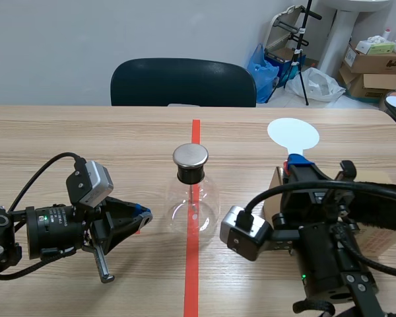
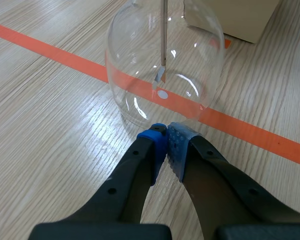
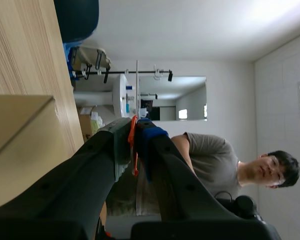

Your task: Do the electroscope experiment

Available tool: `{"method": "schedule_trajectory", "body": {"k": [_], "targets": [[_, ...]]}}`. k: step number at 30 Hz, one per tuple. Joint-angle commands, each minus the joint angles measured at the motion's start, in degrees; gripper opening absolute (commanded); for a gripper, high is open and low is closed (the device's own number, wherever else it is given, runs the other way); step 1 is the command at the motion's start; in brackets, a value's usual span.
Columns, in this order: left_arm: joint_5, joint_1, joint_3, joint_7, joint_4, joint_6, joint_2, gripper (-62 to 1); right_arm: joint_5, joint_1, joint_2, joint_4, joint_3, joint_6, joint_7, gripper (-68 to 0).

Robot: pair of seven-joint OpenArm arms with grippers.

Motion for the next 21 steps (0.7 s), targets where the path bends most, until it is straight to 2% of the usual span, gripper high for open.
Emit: {"method": "schedule_trajectory", "body": {"k": [1, 6, 11, 15, 21], "targets": [[-0.79, -0.28, -0.15, -0.76, 1.01, -0.11, 0.13, -56.8, -0.26, 0.7, 0.15, 0.57, 0.07, -0.61, -1.38, -66.5], [-0.79, -0.28, -0.15, -0.76, 1.01, -0.11, 0.13, -56.8, -0.26, 0.7, 0.15, 0.57, 0.13, -0.61, -4.39, -66.5], [-0.79, -0.28, -0.15, -0.79, 1.01, -0.11, 0.13, -56.8, -0.28, 0.7, 0.15, 0.57, 0.13, -0.61, -3.85, -66.5], [-0.79, -0.28, -0.15, -0.79, 1.01, -0.11, 0.13, -56.8, -0.28, 0.7, 0.15, 0.57, 0.13, -0.61, 0.13, -66.5], [-0.79, -0.28, -0.15, -0.79, 1.01, -0.11, 0.13, -56.8, -0.28, 0.7, 0.15, 0.57, 0.13, -0.61, 8.72, -66.5]]}}
